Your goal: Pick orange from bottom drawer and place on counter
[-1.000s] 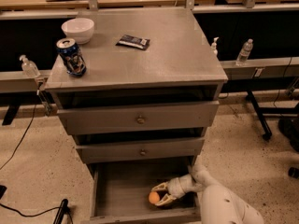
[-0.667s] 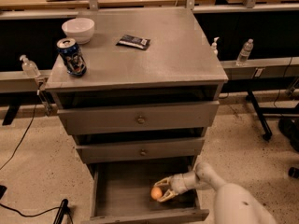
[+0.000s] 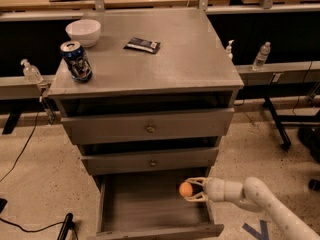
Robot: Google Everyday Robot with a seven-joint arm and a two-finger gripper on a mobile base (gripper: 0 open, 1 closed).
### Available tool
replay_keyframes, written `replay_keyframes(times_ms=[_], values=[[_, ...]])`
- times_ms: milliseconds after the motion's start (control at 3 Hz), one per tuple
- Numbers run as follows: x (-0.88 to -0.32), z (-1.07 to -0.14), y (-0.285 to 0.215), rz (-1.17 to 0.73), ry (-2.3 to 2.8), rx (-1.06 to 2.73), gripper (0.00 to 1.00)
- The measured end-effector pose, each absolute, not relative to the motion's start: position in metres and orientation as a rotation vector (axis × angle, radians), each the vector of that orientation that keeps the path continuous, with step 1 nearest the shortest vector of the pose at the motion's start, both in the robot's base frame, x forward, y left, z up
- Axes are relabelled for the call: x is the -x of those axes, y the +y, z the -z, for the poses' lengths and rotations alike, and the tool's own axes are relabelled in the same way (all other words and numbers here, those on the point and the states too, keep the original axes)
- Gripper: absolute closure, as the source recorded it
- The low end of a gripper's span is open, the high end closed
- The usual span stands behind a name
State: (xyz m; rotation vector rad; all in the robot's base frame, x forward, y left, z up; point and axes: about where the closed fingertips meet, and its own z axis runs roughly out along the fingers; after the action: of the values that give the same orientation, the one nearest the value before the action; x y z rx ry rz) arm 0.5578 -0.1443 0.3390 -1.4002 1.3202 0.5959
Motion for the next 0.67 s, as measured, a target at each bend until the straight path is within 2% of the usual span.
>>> replay_keyframes(times_ms=[667], values=[[-0.462,-0.405,-0.167,-0.681,1.233,1.304,1.0]])
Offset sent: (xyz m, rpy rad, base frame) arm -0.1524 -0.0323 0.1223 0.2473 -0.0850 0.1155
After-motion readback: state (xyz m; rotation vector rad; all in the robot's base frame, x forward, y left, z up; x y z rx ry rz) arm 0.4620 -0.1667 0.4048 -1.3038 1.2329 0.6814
